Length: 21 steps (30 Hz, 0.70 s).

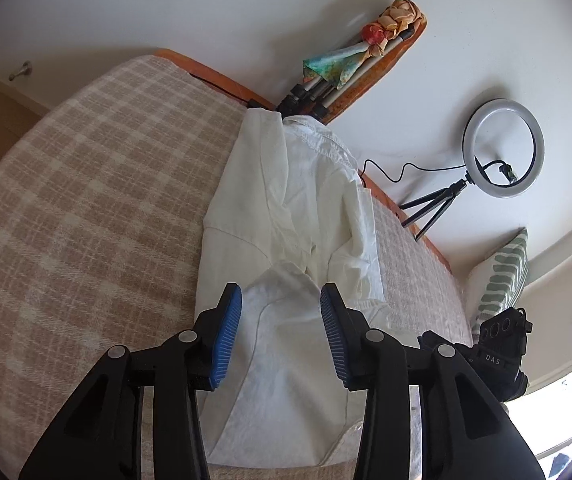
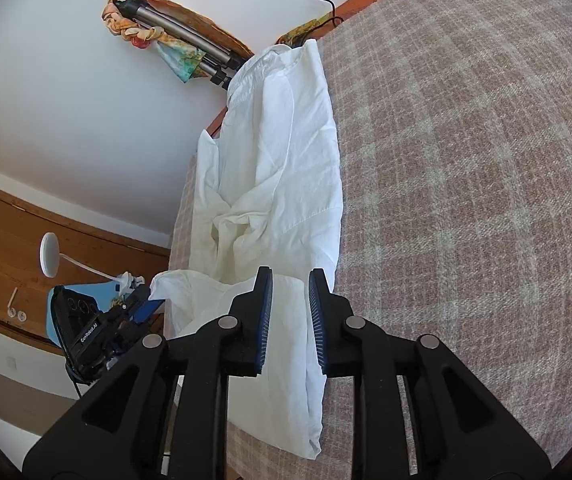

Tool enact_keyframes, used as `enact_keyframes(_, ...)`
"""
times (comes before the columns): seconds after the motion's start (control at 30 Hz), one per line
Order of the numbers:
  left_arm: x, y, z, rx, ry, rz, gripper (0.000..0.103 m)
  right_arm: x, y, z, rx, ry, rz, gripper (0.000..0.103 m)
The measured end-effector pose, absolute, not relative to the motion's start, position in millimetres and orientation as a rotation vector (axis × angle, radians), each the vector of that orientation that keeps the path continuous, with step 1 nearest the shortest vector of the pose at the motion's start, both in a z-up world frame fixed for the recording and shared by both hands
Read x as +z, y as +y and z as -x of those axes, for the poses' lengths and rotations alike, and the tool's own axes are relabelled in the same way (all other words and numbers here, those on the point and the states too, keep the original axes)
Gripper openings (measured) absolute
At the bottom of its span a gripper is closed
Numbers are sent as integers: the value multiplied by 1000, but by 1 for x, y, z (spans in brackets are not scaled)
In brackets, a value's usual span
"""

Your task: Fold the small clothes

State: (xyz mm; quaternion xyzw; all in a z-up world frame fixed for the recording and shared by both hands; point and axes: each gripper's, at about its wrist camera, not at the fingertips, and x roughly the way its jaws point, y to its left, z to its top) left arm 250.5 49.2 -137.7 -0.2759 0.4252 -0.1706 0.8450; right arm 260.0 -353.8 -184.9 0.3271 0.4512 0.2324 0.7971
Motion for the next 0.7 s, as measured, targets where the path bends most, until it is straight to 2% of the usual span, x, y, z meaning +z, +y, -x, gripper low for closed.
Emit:
enact_keyframes(0.13, -147, 50, -237, -390, 917, 522, 39, -188, -338, -242, 550, 993, -603, 28)
enact_keyframes(0.27, -172, 43, -231, -393, 997, 481, 39, -197, -321, -238, 570, 1034, -548, 41)
enact_keyframes(0.4, -180, 40, -225, -413, 994, 497, 39, -199, -312, -240, 557, 1049, -522, 41)
enact_keyframes(0.43, -177, 38, -223, -418, 975, 479, 36, -197, -310, -240, 553, 1042, -514, 41)
enact_keyframes(0.47, -175, 36, -221, -421, 962, 461, 35, -195, -308, -239, 549, 1040, -499, 40)
enact_keyframes(0.5, -173, 34, -220, -426, 958, 449, 24, -191, -307, -237, 549, 1031, -486, 28)
enact_keyframes(0.53, -171, 33, -219, -425, 954, 437, 13, -187, -302, -236, 546, 1026, -461, 21)
enact_keyframes(0.57, -169, 33, -218, -430, 944, 432, 12, -181, -299, -234, 539, 1013, -429, 12)
enact_keyframes(0.63, -166, 34, -215, -438, 929, 438, 7, -171, -293, -228, 531, 987, -376, 10)
enact_keyframes(0.7, -164, 38, -211, -427, 916, 449, 6, -160, -289, -223, 524, 958, -341, 8)
